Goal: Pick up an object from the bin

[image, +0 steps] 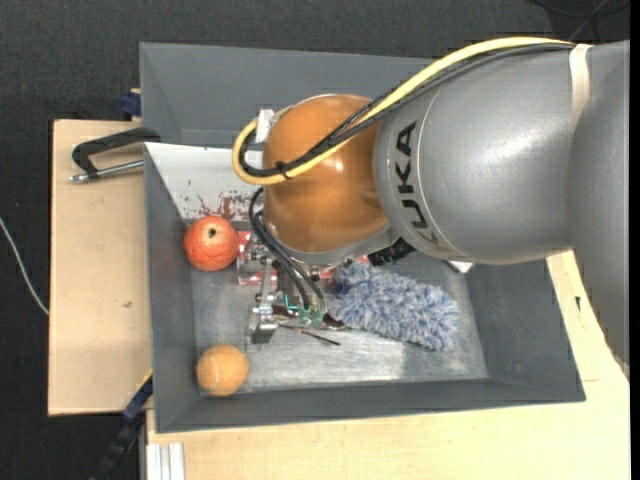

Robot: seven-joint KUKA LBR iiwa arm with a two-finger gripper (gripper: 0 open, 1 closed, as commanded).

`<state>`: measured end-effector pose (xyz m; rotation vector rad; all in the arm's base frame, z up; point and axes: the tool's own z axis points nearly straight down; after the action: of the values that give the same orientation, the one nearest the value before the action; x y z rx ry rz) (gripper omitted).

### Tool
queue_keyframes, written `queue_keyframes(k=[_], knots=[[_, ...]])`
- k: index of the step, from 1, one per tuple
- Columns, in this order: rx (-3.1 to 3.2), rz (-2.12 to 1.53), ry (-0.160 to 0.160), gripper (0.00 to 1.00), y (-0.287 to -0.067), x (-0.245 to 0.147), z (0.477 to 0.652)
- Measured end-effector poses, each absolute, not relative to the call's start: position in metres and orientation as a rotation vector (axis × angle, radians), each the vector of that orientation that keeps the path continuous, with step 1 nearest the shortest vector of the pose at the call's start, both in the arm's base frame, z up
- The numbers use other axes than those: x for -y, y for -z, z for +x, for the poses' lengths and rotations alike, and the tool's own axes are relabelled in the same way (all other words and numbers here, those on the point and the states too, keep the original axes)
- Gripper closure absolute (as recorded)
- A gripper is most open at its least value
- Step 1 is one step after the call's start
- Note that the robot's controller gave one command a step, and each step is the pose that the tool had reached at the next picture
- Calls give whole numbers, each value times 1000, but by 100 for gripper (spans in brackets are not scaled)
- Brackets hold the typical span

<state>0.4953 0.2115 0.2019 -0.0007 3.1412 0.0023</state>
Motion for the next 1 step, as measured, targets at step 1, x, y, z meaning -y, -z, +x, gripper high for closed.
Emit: queue_keyframes(k=[1], knots=[[-3128,-198,-1,100,-73,-215,498]])
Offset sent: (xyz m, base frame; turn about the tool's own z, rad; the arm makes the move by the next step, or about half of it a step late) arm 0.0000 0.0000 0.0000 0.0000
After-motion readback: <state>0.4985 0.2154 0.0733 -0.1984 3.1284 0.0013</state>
